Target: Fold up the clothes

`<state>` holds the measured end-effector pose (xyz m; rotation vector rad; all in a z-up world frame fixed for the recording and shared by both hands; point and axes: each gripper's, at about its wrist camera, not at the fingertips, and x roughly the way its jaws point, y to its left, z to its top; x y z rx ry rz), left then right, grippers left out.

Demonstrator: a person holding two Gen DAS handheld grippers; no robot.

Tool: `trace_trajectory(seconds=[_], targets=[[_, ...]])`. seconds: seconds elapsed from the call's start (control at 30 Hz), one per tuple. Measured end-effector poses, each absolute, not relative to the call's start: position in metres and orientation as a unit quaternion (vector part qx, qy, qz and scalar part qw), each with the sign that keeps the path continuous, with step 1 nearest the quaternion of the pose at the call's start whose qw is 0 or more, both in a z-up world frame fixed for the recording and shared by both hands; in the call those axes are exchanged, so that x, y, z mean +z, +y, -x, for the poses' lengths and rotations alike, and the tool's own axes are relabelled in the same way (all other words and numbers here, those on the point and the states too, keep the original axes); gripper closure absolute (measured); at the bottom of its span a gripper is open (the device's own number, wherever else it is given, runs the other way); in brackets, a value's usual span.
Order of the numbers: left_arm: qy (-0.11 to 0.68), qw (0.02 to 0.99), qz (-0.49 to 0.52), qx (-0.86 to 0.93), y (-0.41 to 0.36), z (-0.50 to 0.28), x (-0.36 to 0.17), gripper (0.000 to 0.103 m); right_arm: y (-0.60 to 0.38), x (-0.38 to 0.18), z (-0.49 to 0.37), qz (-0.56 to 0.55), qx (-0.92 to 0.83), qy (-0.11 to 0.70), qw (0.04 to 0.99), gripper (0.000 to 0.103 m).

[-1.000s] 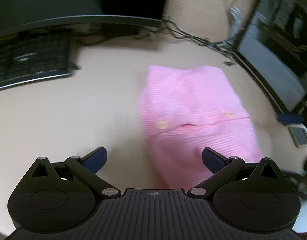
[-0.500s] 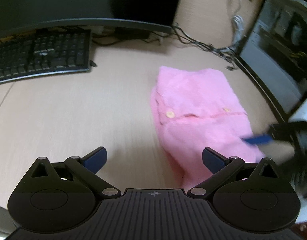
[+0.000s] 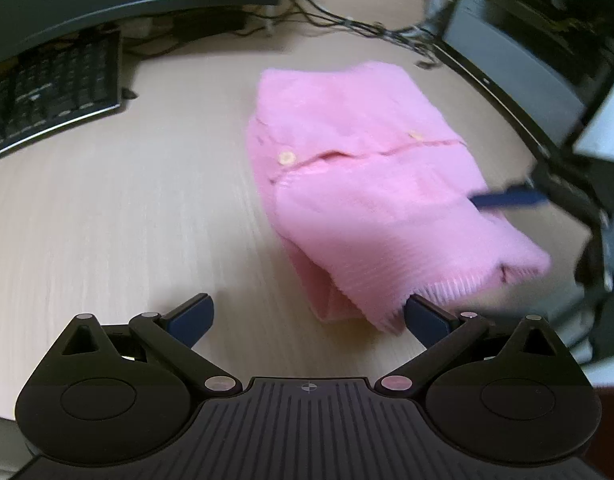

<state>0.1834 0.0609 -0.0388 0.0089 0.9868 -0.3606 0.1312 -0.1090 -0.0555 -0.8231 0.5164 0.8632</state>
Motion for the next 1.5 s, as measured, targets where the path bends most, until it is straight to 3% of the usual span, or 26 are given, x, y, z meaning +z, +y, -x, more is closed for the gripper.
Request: trace_trajectory(seconds=[0.07, 0.13, 0.23, 0.4, 0.6, 0.7, 0.83, 1.2, 1.3, 1.5], targets=[[0.468, 0.867, 0.001, -0.170, 0.063, -0.185, -0.035, 0.000, -0.106, -0.056, -0.132, 0.390, 0.400, 0.236, 0.795, 0.029], [0.465, 0.868, 0.001, -0.172, 0.064, -0.185, -0.031, 0.000, -0.105, -0.054, -0.140, 0.374, 0.399, 0.252, 0.798, 0.047], [0.461, 0.869, -0.003, -0.183, 0.065, -0.182, -0.027, 0.000, -0.113, -0.044, -0.170, 0.271, 0.393, 0.327, 0.816, 0.055], [0.451, 0.865, -0.024, -0.220, 0.061, -0.173, -0.022, 0.000, -0.144, -0.036, -0.223, 0.046, 0.375, 0.445, 0.812, 0.058], [0.447, 0.862, -0.088, -0.222, 0.038, -0.167, -0.033, 0.000, -0.156, -0.044, -0.240, -0.033, 0.369, 0.480, 0.796, 0.058], [0.436, 0.863, -0.142, -0.213, 0.021, -0.169, -0.044, 0.000, -0.149, -0.044, -0.228, 0.015, 0.374, 0.453, 0.809, 0.056], [0.426, 0.868, -0.180, -0.183, 0.005, -0.180, -0.055, 0.000, -0.136, -0.042, -0.197, 0.125, 0.380, 0.385, 0.831, 0.029], [0.476, 0.856, -0.005, -0.203, 0.027, -0.219, -0.043, 0.000, -0.099, -0.062, -0.149, 0.359, 0.342, 0.223, 0.839, 0.026], [0.471, 0.854, 0.008, -0.222, 0.027, -0.216, -0.039, 0.000, -0.099, -0.061, -0.171, 0.357, 0.323, 0.248, 0.841, 0.066], [0.433, 0.862, -0.042, -0.259, 0.031, -0.194, -0.023, 0.000, -0.143, -0.020, -0.227, 0.150, 0.330, 0.387, 0.848, 0.073]])
